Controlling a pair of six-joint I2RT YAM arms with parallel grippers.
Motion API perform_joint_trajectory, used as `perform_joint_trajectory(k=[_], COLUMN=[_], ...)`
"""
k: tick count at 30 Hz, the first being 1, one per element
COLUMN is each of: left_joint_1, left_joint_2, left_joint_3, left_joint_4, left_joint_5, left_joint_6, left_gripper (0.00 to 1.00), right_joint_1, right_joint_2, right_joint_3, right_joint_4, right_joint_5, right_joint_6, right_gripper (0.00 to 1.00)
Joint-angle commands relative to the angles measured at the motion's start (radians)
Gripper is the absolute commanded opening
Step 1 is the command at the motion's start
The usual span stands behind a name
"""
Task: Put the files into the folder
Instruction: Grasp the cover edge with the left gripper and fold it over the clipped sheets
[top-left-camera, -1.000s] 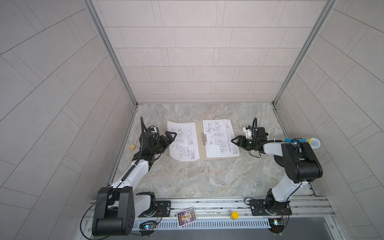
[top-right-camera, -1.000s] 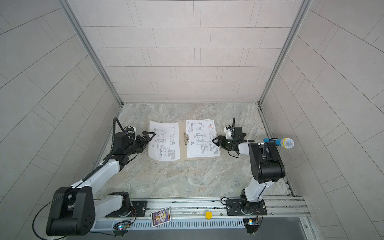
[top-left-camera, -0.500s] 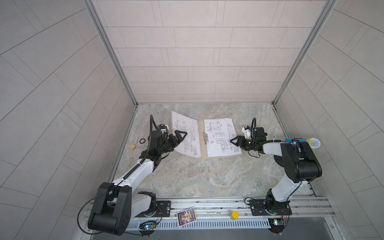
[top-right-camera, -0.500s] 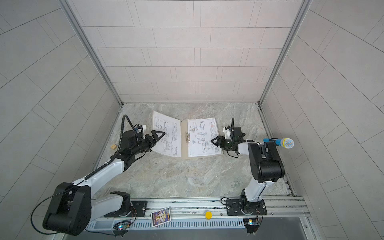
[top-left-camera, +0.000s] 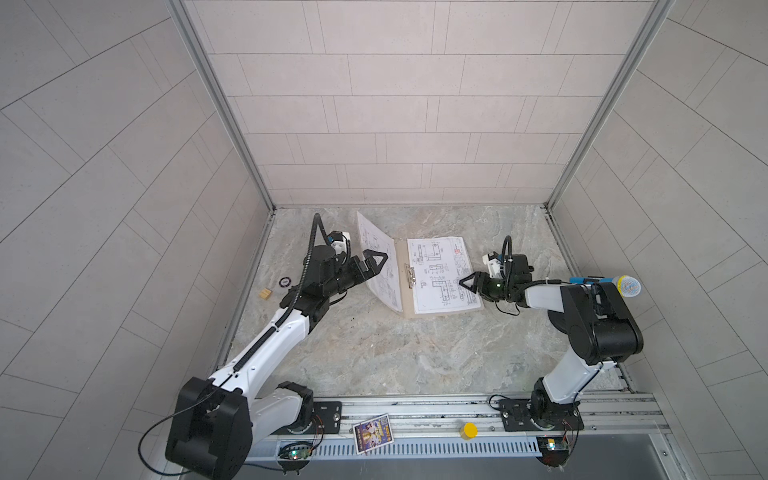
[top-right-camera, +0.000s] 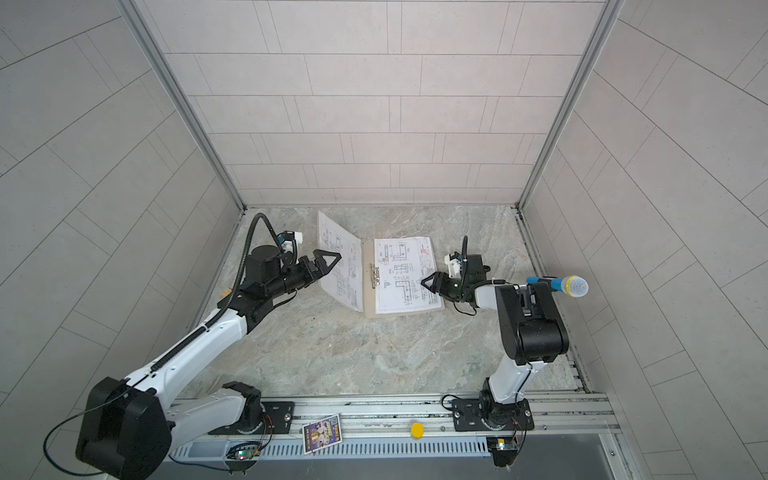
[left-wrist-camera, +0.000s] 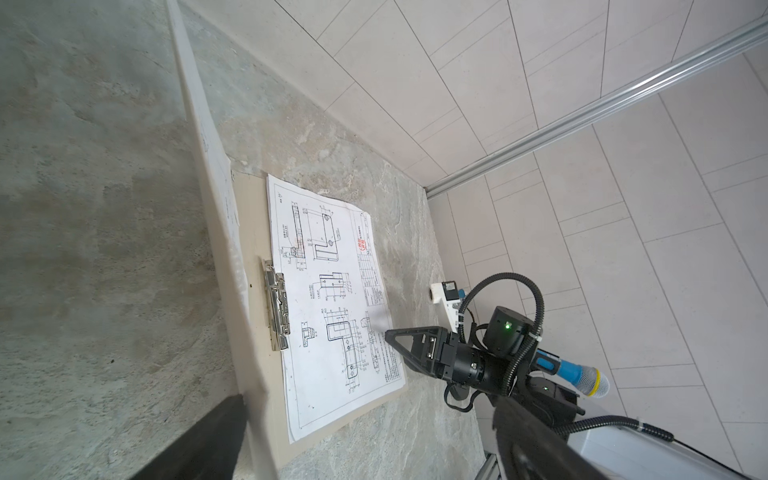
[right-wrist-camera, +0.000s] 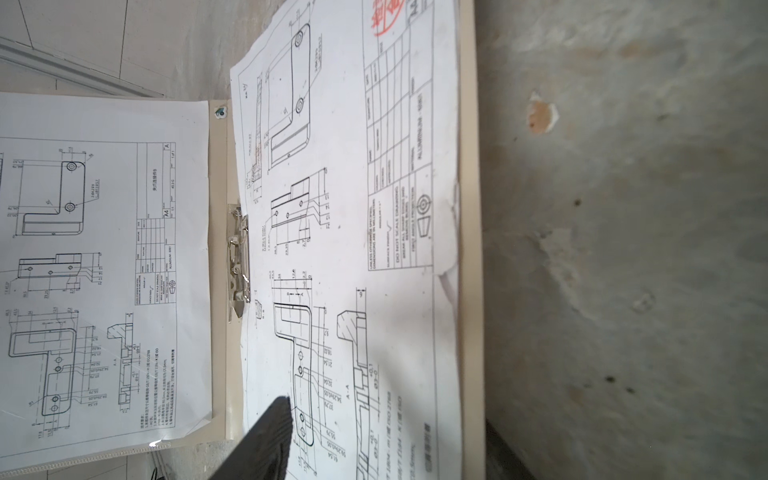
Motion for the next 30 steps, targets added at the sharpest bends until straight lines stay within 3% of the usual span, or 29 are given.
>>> perform_joint_trajectory(k=[1,12,30], left_joint_1=[-0.044,-0.192,-0.458], left_joint_2=[0.026,0.100,0.457], left_joint_3=[0.054,0.191,0.487], left_joint_4=[-0.044,-0.111,-0.173], left_joint_5=[-0.021,-0.120,-0.146], left_joint_6=[0.054,0.150,0.258], left_gripper=[1.00,1.00,1.00], right_joint_1=[0.014,0.018,0.034], right_joint_2=[0.042,0.006,-0.020], right_joint_3=[-0.045,-0.037,-0.021], right_joint_4=[-0.149,-0.163,-0.226], right_joint_5=[0.039,0.028,0.068], right_joint_6=[0.003,0.005,-0.020], right_gripper=[0.62,0.62,0.62])
